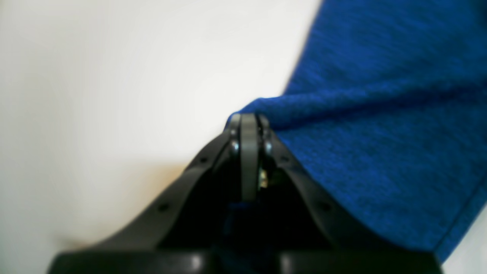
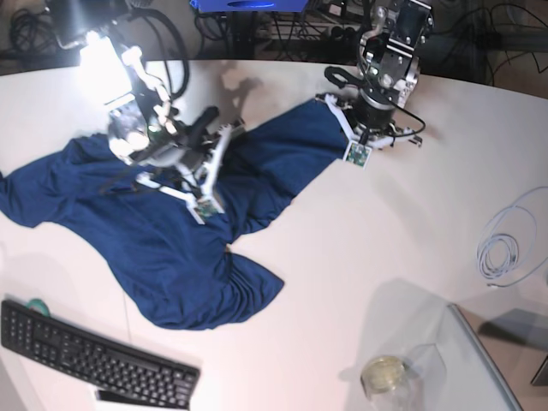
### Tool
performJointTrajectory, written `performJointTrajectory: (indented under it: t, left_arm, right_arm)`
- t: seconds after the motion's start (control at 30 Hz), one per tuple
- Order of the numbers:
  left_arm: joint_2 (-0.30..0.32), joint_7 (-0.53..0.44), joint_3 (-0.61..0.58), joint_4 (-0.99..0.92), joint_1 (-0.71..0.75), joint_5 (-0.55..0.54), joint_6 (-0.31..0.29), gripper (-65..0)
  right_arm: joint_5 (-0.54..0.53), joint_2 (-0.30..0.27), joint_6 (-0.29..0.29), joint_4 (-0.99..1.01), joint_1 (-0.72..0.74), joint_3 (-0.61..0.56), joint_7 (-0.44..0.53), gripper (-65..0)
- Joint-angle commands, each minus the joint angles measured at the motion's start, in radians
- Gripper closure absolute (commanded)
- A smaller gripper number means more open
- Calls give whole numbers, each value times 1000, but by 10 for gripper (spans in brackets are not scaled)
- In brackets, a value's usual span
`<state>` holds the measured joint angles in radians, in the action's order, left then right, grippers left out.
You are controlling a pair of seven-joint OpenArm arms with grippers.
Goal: Layout the t-shirt on the table in an organized manner, then fold the t-shirt properly
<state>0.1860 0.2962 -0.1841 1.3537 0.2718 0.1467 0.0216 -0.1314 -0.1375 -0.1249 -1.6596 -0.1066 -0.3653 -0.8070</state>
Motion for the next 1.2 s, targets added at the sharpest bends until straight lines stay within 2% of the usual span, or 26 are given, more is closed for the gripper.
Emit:
performJointTrajectory:
  t: [0.0, 0.2, 0.47, 0.57, 0.67, 0.87, 1.03, 1.17]
  left_arm:
    - [7, 77, 2, -29, 1, -3, -13, 0]
    - [16, 77, 107, -82, -49, -5, -13, 0]
    - [46, 77, 206, -73, -44, -2, -16, 0]
    - [74, 73, 208, -67, -21, -12, -16, 0]
    - [76, 76, 208, -9, -1, -12, -16, 0]
    - [62, 77, 203, 189, 45, -14, -16, 0]
    - [43, 77, 206, 358, 77, -25, -16, 0]
    - [50, 77, 246, 435, 83, -201, -16, 0]
  right_arm:
    - [0, -18, 1, -75, -17, 35, 18, 0]
    - [-3, -27, -3, -333, -172, 308, 18, 0]
    - [-4, -29, -5, -350, -299, 541, 22, 0]
    - [-4, -23, -5, -342, -350, 552, 18, 0]
    - [-3, 3, -5, -299, -379, 523, 18, 0]
    - [-4, 57, -5, -264, -411, 509, 18, 0]
    - [-4, 63, -5, -258, -417, 510, 24, 0]
    - [-3, 63, -3, -178, -374, 516, 19, 0]
